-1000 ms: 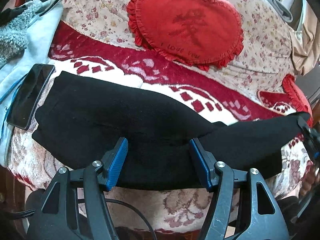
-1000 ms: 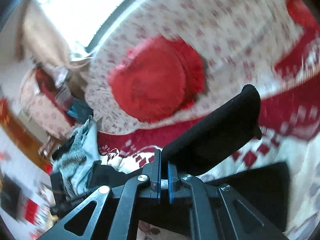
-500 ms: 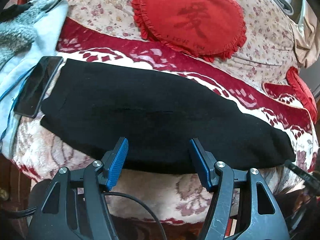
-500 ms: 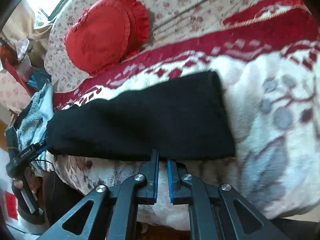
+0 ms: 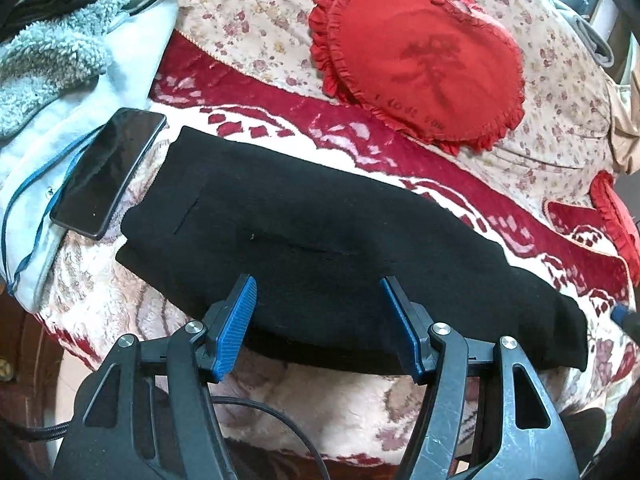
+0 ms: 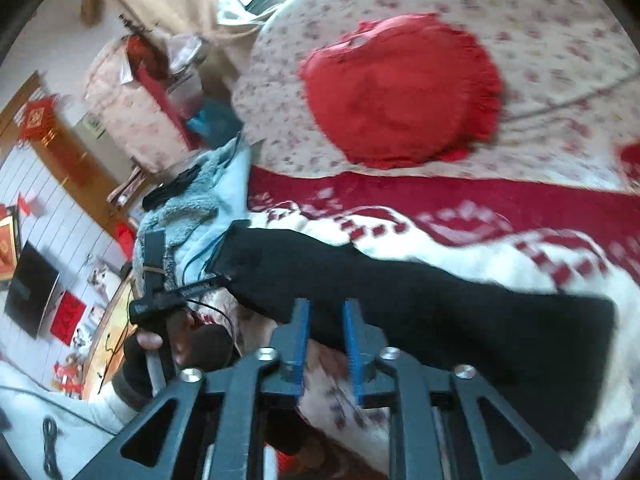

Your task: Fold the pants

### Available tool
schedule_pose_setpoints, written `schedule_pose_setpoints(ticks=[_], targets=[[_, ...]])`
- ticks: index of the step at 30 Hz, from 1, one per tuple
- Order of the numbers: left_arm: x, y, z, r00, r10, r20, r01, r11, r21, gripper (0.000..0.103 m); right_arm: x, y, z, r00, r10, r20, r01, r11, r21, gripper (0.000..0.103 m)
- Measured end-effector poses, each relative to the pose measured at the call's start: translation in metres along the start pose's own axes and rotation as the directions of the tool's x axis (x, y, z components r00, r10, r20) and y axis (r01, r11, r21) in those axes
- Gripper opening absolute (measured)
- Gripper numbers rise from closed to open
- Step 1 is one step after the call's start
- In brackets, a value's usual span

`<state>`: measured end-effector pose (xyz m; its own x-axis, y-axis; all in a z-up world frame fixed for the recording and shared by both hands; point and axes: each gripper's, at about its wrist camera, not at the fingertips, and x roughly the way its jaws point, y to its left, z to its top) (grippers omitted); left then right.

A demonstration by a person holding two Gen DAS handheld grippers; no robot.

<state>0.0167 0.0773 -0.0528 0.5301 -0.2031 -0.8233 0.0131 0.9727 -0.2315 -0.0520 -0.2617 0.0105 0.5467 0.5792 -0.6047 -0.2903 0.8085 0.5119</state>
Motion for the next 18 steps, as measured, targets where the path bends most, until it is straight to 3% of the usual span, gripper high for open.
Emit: schedule_pose_setpoints(ticks=[3, 9, 10, 13, 18], targets=[[0.006, 0.001, -0.004, 1.000, 0.003, -0.015, -0.003, 1.000, -0.001, 0.063, 0.045, -0.004, 0.018, 0.999, 0.018, -0.029, -0.018, 1.000, -0.015, 0.029], [0.008, -0.001, -0.009, 1.000, 0.012, -0.020, -0.012, 1.000, 0.028, 0.064, 0.155, -0.035, 0.047, 0.976, 0.037, -0.215, -0.026, 0.998, 0.053, 0.031], [0.009, -0.001, -0.009, 1.000, 0.011, -0.021, -0.010, 1.000, 0.029, 0.064, 0.169, -0.042, 0.048, 0.967, 0.071, -0.245, -0.054, 0.996, 0.074, 0.031], [0.013, 0.001, -0.009, 1.000, 0.010, -0.026, -0.009, 0.999, 0.034, 0.064, 0.189, -0.050, 0.052, 0.942, 0.145, -0.303, -0.107, 0.985, 0.137, 0.031], [0.011, 0.004, -0.012, 1.000, 0.008, -0.022, -0.007, 0.999, 0.043, 0.064, 0.170, 0.006, 0.037, 0.955, 0.087, -0.284, -0.118, 0.989, -0.094, 0.021]])
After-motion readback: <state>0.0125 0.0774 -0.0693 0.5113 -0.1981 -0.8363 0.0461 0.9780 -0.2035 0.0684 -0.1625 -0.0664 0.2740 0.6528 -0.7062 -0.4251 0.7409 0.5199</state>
